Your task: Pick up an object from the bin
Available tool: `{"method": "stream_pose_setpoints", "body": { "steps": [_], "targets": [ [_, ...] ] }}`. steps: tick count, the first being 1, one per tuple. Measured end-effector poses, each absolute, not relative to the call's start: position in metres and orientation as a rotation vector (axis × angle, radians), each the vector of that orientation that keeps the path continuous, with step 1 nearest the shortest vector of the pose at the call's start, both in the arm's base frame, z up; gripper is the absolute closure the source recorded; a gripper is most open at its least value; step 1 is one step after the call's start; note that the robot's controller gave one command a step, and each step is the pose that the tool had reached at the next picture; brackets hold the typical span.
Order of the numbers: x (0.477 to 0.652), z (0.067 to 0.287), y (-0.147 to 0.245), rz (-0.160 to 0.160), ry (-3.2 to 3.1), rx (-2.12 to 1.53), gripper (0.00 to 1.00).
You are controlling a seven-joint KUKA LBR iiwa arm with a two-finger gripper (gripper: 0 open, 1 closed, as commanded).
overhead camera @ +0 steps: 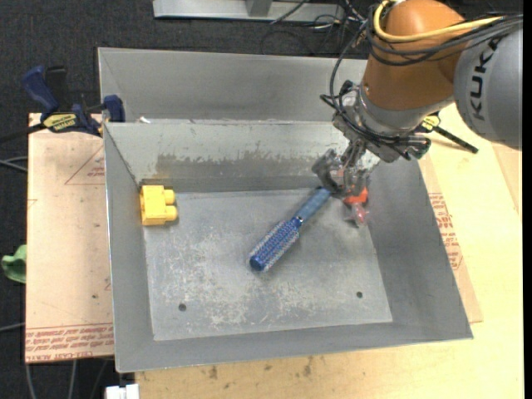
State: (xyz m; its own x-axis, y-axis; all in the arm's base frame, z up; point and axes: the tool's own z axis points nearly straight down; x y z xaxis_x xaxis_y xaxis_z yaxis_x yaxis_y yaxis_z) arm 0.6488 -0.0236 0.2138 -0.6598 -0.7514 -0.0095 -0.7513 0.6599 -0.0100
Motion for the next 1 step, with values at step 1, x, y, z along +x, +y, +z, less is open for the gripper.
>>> {"method": "stream_pose_setpoints", "body": {
  "steps": [1],
  "targets": [
    [0.6469,0.2084,-0.0230,0.001,2.858,-1.292,0.00]
  ]
}}
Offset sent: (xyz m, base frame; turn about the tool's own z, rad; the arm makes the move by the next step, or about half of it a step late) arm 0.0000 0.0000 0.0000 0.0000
